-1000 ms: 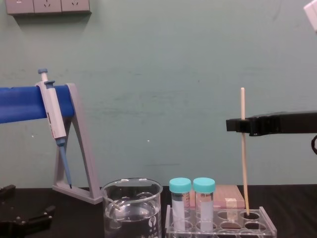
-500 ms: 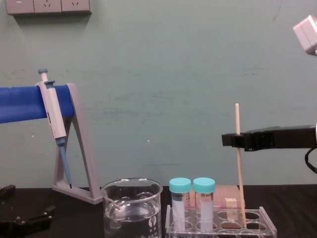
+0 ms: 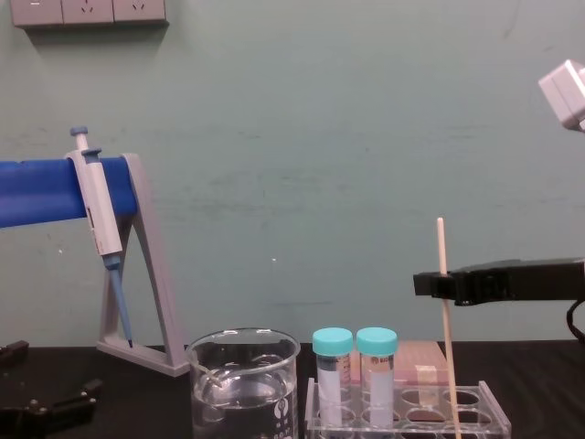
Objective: Hold the thermometer with one hand and immerse one end into the beaker, then reinsert it into the test tube rack.
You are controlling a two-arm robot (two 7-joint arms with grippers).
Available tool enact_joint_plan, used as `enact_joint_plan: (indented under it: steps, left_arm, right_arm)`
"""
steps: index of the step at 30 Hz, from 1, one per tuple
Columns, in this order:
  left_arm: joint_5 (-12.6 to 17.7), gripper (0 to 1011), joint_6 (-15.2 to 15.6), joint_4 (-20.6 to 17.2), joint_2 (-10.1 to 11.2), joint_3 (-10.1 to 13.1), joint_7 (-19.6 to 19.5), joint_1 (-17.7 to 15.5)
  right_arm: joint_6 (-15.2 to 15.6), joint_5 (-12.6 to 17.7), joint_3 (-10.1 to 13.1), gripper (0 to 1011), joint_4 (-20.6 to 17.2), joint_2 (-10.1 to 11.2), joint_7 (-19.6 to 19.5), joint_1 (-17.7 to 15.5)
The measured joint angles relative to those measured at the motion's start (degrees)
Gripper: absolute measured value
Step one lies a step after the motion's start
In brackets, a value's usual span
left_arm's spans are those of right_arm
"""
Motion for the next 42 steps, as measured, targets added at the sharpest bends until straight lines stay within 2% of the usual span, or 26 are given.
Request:
enact_joint_plan:
  steps: [10, 17, 22, 23, 25, 33, 36, 38, 39, 42]
  left_arm:
    - [0.0, 1004, 0.0, 0.0, 0.0, 0.0, 0.0, 0.0]
    - [0.0, 1004, 0.0, 0.0, 0.0, 0.0, 0.0, 0.0]
    - [0.0, 1004, 0.0, 0.0, 0.0, 0.0, 0.0, 0.0]
    - [0.0, 1004, 0.0, 0.0, 0.0, 0.0, 0.0, 0.0]
    - [0.0, 1004, 0.0, 0.0, 0.0, 0.0, 0.0, 0.0]
    - [0.0, 1004, 0.0, 0.0, 0.0, 0.0, 0.0, 0.0]
    - [0.0, 1004, 0.0, 0.0, 0.0, 0.0, 0.0, 0.0]
    - [0.0, 1004, 0.0, 0.0, 0.0, 0.0, 0.0, 0.0]
    - [0.0, 1004, 0.0, 0.0, 0.0, 0.0, 0.0, 0.0]
    - [0.0, 1004, 0.0, 0.0, 0.0, 0.0, 0.0, 0.0]
  right_arm:
    - [0.3, -0.1, 1.0, 53, 0.3, -0.1, -0.9, -1.3]
    - [0.5, 1.8, 3.6, 53, 0.9, -0.8, -2.6, -2.7]
    - [0.5, 2.6, 4.5, 68, 1.0, -1.1, -3.2, -3.1]
    - [0.6, 2.7, 4.6, 126, 1.0, -1.1, -3.4, -3.1]
    - [0.5, 2.7, 4.7, 161, 1.0, -1.1, -3.5, -3.1]
    - [0.5, 2.7, 4.8, 435, 1.0, -1.2, -3.6, -3.0]
    - [0.5, 2.7, 4.8, 498, 1.0, -1.1, -3.6, -3.0]
    - [0.5, 2.6, 4.9, 590, 0.7, -1.1, -3.7, -3.0]
    - [0.5, 2.6, 4.9, 590, 0.7, -1.1, -3.7, -3.0]
    - [0.5, 2.6, 5.0, 700, -0.2, -0.8, -4.1, -3.1]
